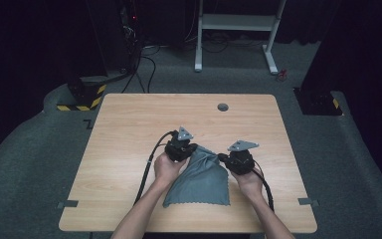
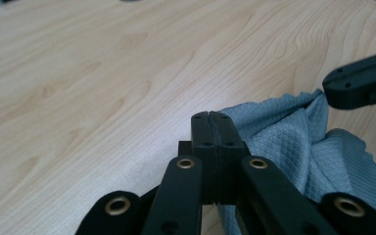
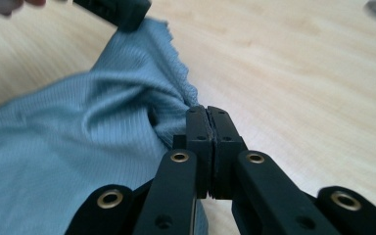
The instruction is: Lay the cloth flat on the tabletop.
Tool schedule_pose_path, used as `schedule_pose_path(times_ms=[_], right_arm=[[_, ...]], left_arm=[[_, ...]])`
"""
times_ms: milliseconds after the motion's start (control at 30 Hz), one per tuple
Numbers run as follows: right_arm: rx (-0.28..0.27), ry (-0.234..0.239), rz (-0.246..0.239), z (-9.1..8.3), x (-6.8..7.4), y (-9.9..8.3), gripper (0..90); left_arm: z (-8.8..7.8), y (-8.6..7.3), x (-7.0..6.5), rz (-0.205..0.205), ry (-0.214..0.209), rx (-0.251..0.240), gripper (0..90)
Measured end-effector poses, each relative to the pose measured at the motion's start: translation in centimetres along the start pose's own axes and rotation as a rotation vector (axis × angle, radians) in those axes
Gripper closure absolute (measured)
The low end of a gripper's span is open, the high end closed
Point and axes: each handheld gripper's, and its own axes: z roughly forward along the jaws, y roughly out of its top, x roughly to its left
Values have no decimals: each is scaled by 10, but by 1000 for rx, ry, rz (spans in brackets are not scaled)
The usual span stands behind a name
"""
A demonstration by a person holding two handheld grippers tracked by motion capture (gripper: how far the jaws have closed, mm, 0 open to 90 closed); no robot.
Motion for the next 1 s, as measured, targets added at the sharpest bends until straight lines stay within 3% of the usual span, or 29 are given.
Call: schedule_pose_path(times_ms=[100, 167, 333, 467, 700, 867, 933, 1000], right_arm=[[-47, -17, -1, -7, -1, 9, 888], [-48, -27, -4, -7, -2, 17, 887], [15, -47, -41, 15, 1, 27, 857], [61, -33, -18, 27, -2, 20, 768], [103, -46, 62, 25, -17, -6, 712], [146, -60, 42, 31, -13, -14, 711], [148, -65, 23, 34, -10, -14, 746], [156, -54, 1, 35, -9, -12, 841]], left_arm=[[-5, 2, 1, 2, 10, -26, 898], [-5, 1, 2, 11, 34, -13, 897], [6, -14, 8, -18, 69, 32, 895], [12, -29, 13, -36, 71, 67, 891], [11, -34, 15, -49, 61, 76, 829], [15, -36, 16, -76, 48, 88, 772], [16, -37, 16, -82, 49, 96, 732], [16, -38, 16, -88, 51, 101, 662]])
